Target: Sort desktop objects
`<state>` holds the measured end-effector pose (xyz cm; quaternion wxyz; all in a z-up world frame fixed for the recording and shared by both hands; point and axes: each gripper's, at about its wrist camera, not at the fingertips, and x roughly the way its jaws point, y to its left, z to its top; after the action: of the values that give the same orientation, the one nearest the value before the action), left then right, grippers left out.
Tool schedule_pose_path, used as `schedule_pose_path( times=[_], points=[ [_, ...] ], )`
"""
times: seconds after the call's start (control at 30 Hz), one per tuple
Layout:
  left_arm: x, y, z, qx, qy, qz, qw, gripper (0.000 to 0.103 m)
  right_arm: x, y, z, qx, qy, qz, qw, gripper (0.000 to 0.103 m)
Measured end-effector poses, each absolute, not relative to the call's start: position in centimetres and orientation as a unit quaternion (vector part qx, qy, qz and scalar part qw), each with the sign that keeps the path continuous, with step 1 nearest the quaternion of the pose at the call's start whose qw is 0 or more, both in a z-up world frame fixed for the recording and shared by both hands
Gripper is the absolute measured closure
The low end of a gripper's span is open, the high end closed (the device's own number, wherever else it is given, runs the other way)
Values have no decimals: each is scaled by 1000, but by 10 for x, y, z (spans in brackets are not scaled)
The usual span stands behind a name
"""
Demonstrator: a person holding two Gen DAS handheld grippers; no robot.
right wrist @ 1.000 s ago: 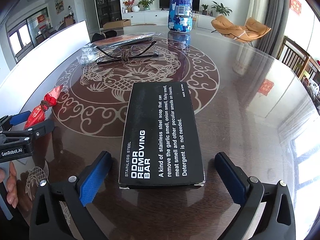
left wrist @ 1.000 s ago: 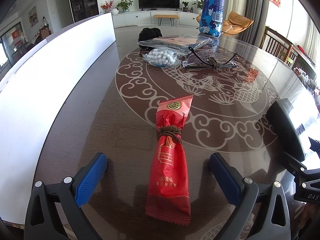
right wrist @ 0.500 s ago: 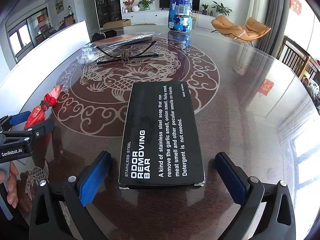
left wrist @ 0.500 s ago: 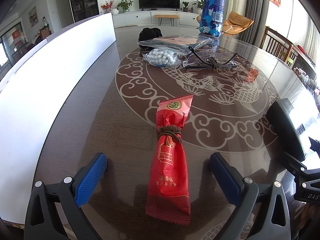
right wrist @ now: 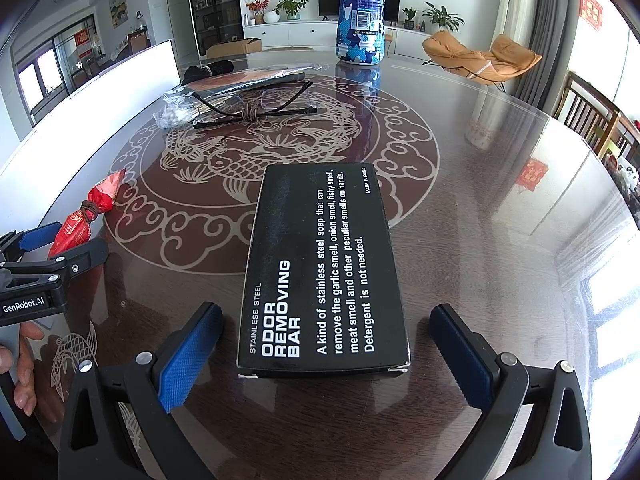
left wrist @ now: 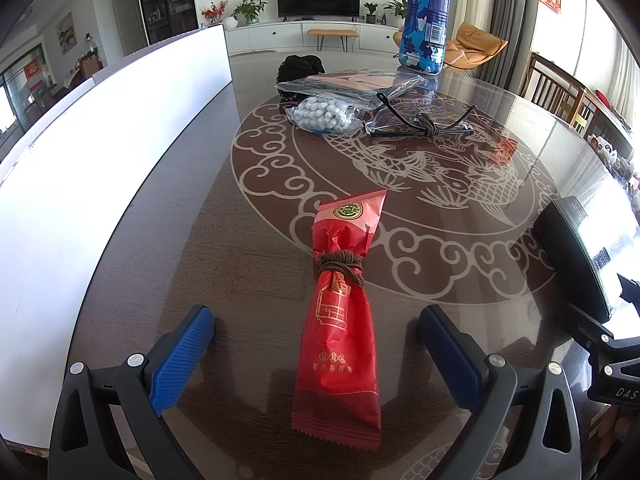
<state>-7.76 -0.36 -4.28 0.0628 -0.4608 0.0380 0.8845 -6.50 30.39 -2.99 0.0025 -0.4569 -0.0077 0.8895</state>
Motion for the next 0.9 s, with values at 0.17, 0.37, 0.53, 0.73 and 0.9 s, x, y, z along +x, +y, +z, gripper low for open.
schedule_pose_path(
  times=[0.17, 0.37, 0.53, 0.73, 0.9],
  points=[
    [-81, -3, -43, -475, 37, 877, 63, 0, -65, 304, -30, -457, -8, 889, 3, 0],
    [-84, -5, -40, -513, 64, 847, 118, 0, -82, 307, -26, -516, -21, 856, -33, 0],
    [-93, -5, -37, -523, 49, 839, 145, 0, -111, 321, -13, -565, 6, 823, -64, 0],
    [-104, 9, -33, -534, 102, 825, 152, 29, -137, 311, -17, -615, -24, 782, -98, 8],
    [-99, -8, -18, -531, 74, 831, 152, 82, -131, 311, -10, -607, -27, 787, -104, 44]
  ],
)
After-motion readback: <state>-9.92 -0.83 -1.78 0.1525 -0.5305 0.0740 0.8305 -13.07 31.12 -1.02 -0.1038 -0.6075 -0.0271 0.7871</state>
